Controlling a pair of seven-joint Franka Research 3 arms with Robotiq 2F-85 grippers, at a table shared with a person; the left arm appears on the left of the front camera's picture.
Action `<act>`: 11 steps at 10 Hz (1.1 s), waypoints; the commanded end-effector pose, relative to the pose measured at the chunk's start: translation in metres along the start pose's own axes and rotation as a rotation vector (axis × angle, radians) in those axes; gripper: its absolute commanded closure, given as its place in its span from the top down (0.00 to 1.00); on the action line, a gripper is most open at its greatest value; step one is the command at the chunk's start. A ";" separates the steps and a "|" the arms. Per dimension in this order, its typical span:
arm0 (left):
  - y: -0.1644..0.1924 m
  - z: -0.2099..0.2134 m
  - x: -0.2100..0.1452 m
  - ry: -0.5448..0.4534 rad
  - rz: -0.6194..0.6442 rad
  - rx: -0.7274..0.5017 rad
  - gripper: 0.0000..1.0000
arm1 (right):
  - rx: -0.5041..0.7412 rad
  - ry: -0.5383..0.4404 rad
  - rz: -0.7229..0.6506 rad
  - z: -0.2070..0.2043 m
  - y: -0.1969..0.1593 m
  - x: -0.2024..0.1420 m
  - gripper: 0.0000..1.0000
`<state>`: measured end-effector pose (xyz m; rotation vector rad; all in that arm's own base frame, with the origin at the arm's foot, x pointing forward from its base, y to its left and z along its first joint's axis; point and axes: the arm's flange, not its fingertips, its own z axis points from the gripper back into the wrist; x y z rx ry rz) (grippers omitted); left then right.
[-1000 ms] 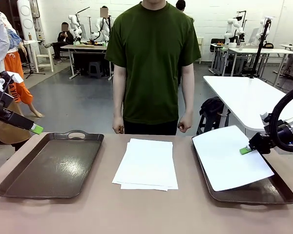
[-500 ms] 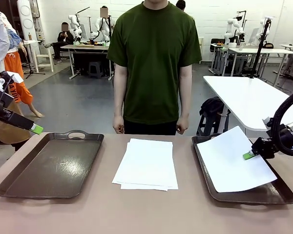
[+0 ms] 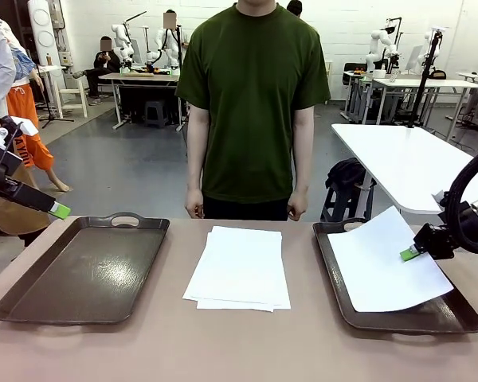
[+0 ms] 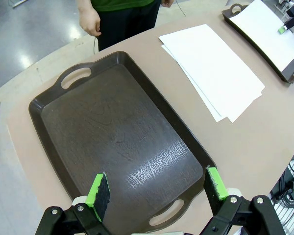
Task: Sort the A4 documents.
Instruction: Place the A4 Paper in the designated Handle tray.
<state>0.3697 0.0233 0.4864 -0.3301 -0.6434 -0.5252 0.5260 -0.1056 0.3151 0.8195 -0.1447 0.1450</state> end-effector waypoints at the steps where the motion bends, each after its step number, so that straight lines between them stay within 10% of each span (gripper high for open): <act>1: 0.003 0.000 -0.002 -0.009 -0.004 -0.013 1.00 | -0.034 0.020 -0.014 -0.003 0.008 -0.006 0.30; 8: 0.003 0.000 -0.002 -0.009 -0.004 -0.013 1.00 | -0.259 0.051 0.046 0.027 0.028 -0.009 0.99; 11: 0.003 0.000 -0.002 -0.009 -0.004 -0.013 1.00 | -0.210 0.018 0.055 0.034 0.032 -0.004 1.00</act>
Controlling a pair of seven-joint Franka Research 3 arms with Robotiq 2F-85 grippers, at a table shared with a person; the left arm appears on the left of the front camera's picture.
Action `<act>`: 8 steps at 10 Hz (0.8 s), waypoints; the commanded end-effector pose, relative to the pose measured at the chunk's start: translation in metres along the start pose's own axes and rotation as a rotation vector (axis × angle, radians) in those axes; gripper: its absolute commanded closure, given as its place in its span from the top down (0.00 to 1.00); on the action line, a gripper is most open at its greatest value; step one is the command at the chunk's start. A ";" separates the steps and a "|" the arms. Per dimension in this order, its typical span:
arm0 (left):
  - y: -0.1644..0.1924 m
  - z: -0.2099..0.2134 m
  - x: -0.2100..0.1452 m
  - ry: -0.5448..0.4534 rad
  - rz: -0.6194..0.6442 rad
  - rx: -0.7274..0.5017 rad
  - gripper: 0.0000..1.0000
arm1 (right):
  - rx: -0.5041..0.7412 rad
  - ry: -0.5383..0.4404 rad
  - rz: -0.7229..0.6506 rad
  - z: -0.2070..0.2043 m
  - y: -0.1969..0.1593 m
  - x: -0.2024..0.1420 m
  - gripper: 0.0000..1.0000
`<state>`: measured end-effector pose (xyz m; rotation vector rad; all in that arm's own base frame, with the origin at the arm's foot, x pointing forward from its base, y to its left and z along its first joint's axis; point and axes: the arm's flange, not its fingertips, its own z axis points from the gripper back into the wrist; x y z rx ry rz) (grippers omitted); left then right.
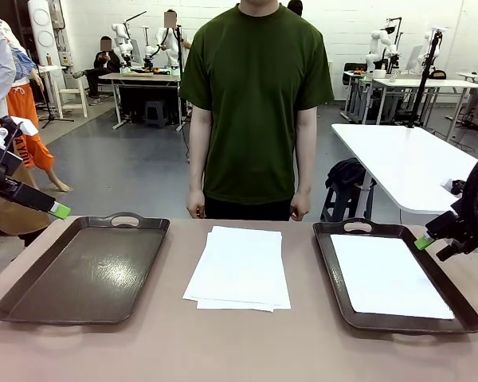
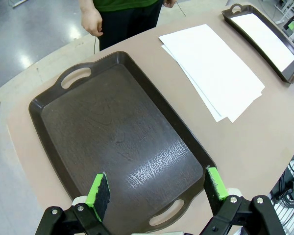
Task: Sort the A4 documents.
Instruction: Place the A4 Paper in the designated Handle tray, then receive the A4 Paper.
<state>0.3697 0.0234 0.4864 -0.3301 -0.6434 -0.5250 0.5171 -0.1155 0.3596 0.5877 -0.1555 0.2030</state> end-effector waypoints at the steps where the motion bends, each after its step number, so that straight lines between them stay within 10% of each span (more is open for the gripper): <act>1: 0.003 0.000 -0.002 -0.009 -0.004 -0.013 1.00 | 0.041 -0.020 0.000 -0.005 0.010 -0.002 1.00; 8: 0.003 0.000 -0.002 -0.009 -0.004 -0.013 1.00 | 0.000 0.000 0.000 0.000 0.000 0.000 1.00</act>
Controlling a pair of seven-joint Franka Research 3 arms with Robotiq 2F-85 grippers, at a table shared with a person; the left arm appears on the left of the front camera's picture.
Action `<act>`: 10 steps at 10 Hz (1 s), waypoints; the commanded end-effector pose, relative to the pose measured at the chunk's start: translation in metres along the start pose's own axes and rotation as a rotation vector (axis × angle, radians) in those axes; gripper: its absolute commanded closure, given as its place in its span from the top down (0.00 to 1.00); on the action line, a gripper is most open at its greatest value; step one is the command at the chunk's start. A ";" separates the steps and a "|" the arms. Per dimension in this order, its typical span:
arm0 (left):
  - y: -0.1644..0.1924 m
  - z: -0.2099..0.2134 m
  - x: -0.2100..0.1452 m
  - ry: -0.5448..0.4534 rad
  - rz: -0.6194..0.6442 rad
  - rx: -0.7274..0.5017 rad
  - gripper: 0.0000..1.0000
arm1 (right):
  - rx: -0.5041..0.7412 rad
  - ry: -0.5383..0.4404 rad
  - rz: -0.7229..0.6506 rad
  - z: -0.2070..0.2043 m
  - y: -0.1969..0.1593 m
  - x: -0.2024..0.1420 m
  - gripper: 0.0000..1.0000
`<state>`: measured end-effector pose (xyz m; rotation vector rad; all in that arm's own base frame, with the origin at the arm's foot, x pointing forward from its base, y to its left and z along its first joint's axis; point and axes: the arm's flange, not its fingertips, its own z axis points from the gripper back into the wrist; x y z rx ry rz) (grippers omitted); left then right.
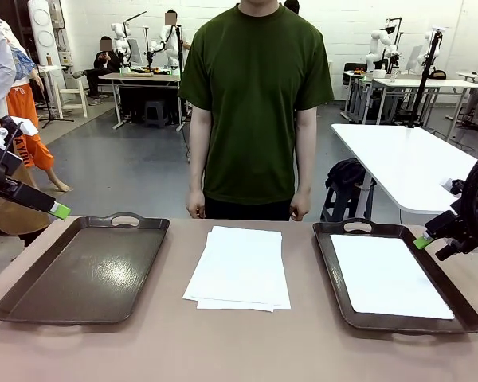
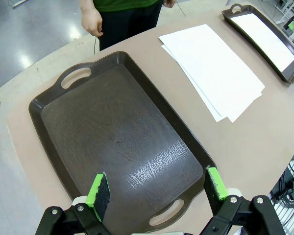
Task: Sort the A4 documents.
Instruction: Receive the A4 Paper.
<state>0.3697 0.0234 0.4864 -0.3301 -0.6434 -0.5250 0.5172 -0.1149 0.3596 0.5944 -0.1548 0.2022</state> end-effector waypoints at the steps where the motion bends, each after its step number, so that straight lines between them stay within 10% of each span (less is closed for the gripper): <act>1: 0.003 0.000 -0.002 -0.009 -0.004 -0.013 1.00 | -0.007 0.000 0.001 0.000 0.000 0.000 1.00; 7: 0.003 0.000 -0.002 -0.009 -0.004 -0.013 1.00 | 0.000 0.000 0.000 0.000 0.000 0.000 1.00; 10: 0.003 0.000 -0.002 -0.009 -0.004 -0.013 1.00 | -0.025 -0.239 0.401 0.078 0.058 -0.037 1.00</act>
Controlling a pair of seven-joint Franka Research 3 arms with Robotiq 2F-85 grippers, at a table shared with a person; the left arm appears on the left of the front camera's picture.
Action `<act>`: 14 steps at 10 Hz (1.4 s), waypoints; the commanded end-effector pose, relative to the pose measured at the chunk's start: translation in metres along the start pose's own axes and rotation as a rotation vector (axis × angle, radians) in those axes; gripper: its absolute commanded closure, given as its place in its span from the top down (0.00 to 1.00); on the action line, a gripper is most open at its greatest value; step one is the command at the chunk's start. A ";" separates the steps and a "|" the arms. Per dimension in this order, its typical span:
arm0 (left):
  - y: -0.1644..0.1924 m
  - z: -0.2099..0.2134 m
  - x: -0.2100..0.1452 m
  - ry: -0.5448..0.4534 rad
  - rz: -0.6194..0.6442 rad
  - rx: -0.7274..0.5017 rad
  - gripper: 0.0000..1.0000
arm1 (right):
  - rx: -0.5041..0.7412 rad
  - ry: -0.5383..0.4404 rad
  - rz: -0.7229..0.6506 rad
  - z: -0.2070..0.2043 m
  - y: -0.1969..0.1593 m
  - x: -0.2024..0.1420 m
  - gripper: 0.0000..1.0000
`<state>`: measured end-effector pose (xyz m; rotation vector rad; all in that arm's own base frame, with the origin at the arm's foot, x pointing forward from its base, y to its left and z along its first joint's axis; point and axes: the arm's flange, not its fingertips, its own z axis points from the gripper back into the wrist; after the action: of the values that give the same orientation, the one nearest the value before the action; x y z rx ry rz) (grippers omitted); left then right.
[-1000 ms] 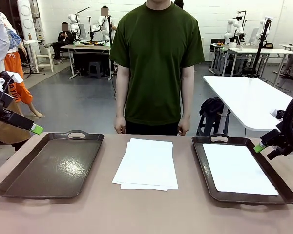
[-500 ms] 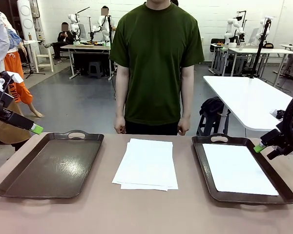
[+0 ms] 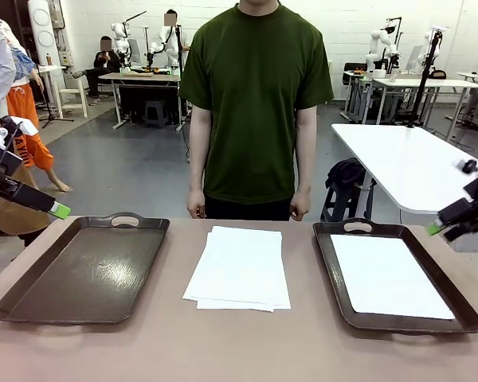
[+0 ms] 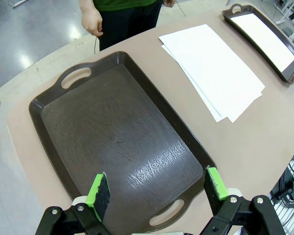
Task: Sort the A4 documents.
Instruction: Receive the A4 Paper.
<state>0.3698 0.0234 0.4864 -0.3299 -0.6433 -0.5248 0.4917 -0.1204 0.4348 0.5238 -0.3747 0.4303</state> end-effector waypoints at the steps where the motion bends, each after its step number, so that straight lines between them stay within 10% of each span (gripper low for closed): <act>1: 0.003 0.000 -0.002 -0.009 -0.004 -0.013 1.00 | 0.061 -0.152 0.199 0.029 0.032 -0.018 1.00; 7: 0.003 0.000 -0.002 -0.009 -0.004 -0.013 1.00 | 0.264 -0.196 0.482 0.077 0.079 -0.009 1.00; 14: 0.003 0.000 -0.002 -0.009 -0.004 -0.013 1.00 | 0.289 -0.089 0.469 0.050 0.082 -0.011 1.00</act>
<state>0.3698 0.0234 0.4865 -0.3297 -0.6434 -0.5249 0.4325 -0.0850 0.4992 0.7487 -0.5256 0.9207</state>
